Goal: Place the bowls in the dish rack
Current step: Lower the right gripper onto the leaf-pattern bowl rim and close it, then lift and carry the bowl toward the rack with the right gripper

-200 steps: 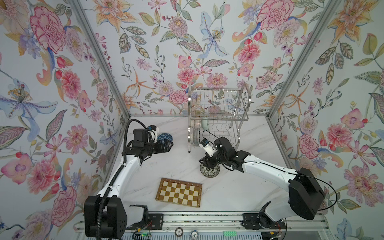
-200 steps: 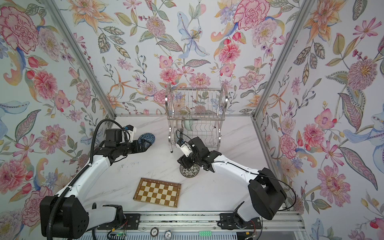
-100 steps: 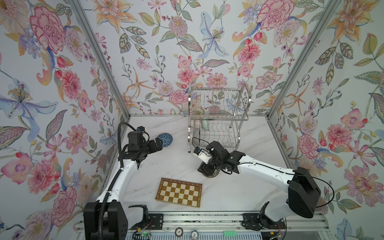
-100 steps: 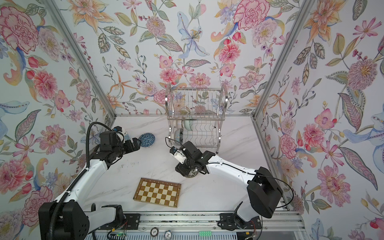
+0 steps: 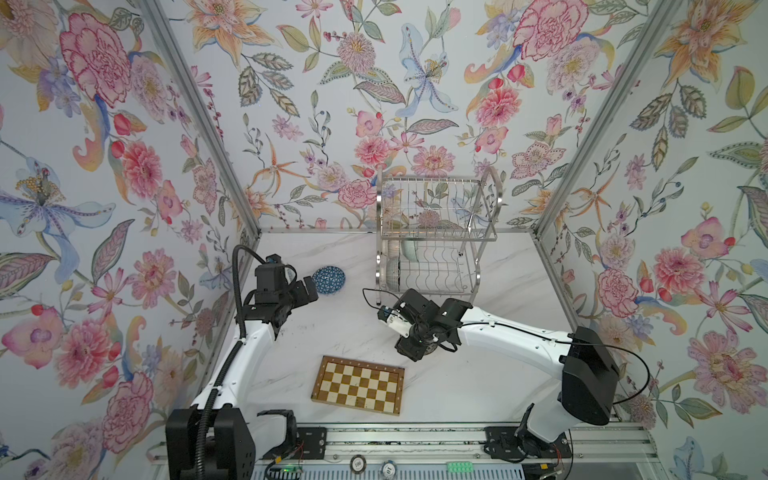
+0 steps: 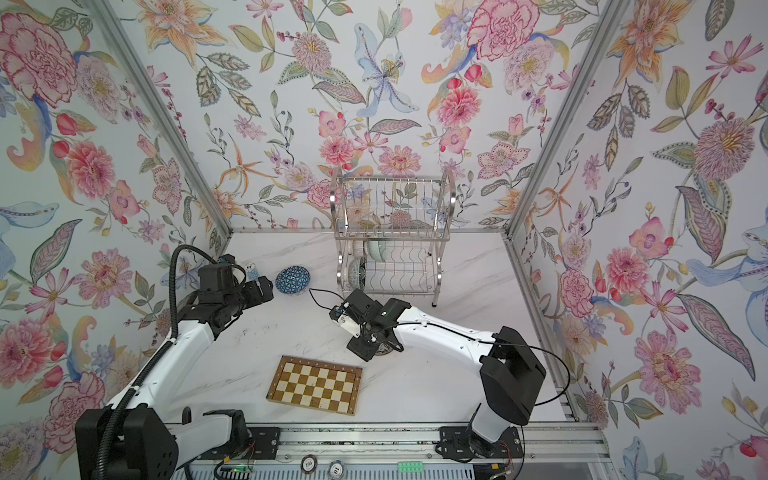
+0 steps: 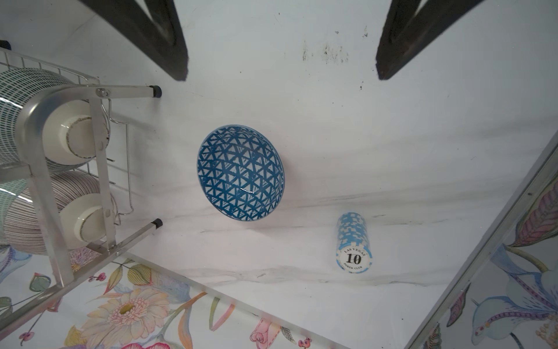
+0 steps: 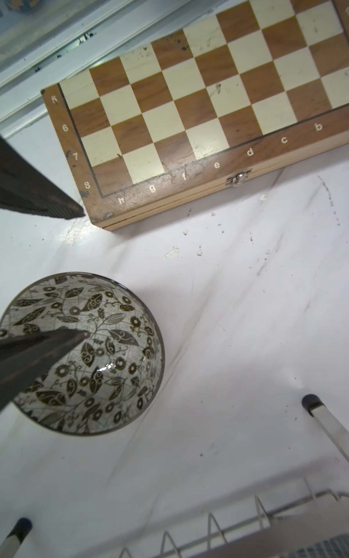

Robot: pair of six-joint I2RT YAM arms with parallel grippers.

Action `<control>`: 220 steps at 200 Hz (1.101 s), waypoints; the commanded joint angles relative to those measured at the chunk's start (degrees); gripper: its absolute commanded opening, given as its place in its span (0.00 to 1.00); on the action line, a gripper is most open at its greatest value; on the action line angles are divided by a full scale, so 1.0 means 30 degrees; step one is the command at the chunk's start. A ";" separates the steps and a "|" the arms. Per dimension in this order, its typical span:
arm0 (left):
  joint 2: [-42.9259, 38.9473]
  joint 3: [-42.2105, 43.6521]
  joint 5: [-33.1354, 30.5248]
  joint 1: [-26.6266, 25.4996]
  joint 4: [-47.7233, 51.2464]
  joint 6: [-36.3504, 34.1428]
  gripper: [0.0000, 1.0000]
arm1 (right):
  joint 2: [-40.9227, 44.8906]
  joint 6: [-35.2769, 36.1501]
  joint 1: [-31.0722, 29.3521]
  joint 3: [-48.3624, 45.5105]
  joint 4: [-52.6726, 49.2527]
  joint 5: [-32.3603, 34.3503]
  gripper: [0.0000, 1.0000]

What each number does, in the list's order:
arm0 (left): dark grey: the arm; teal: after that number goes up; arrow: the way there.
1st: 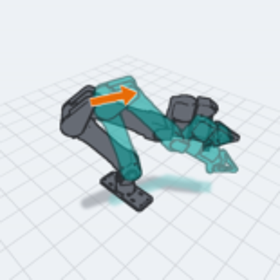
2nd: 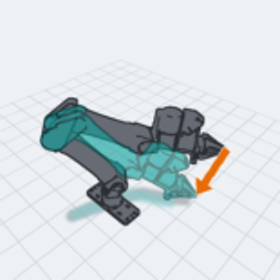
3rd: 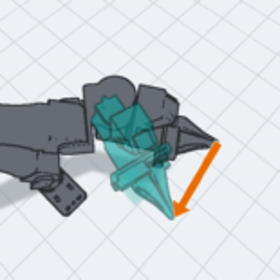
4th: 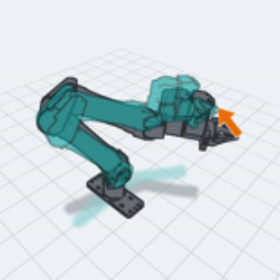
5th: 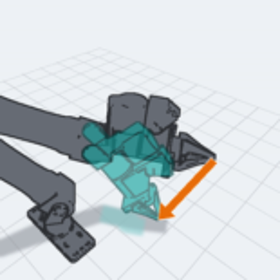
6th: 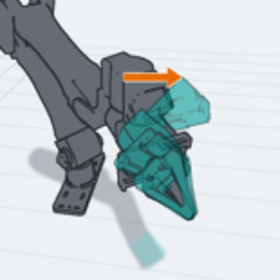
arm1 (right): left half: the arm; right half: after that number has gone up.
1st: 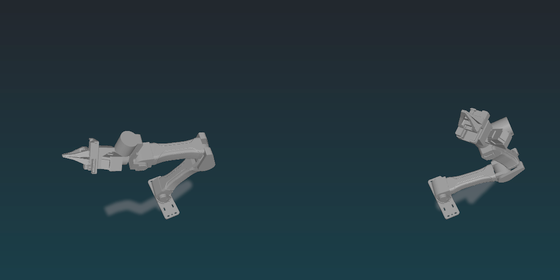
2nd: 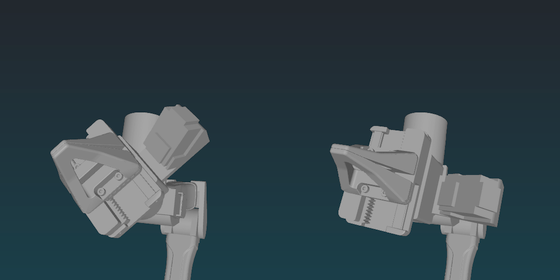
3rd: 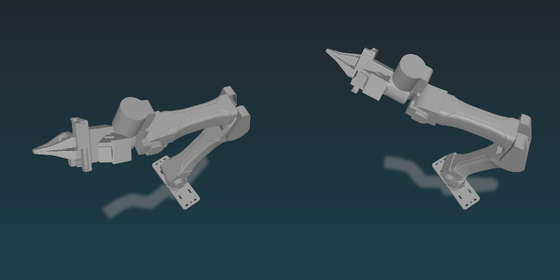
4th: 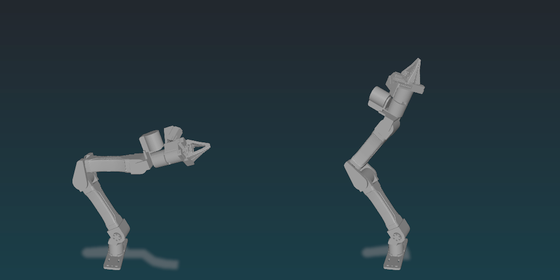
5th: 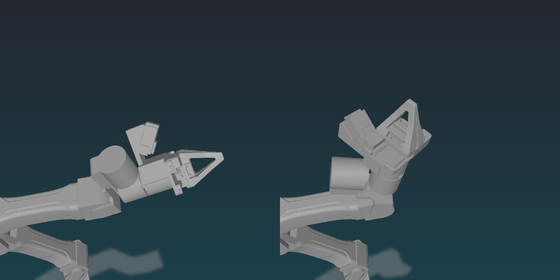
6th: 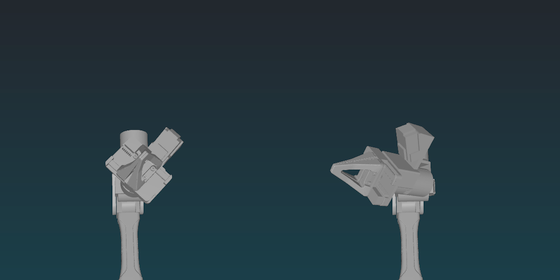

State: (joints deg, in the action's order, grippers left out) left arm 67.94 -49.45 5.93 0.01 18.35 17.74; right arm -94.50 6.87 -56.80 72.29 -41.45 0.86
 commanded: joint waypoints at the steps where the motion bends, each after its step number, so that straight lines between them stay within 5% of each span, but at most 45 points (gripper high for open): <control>1: -0.0382 0.0078 -0.1529 0.0114 0.0642 0.0147 0.99 | -0.0976 -0.0287 -0.0383 0.1341 -0.2786 0.1379 0.59; 100: -0.0617 0.0051 -0.2091 0.0115 0.0768 0.0039 0.99 | -0.3389 -0.1001 -0.0926 0.2731 -0.4399 0.2426 0.55; 220: -0.0711 0.0253 -0.1776 0.0122 0.0448 0.0049 0.99 | -0.2034 -0.1416 -0.0579 -0.0947 0.1448 0.2078 0.33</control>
State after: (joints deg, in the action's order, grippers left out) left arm 66.74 -49.36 0.84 0.01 19.66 17.87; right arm -103.28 3.70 -58.83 71.61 -41.15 6.55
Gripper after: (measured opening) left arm 0.989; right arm 0.355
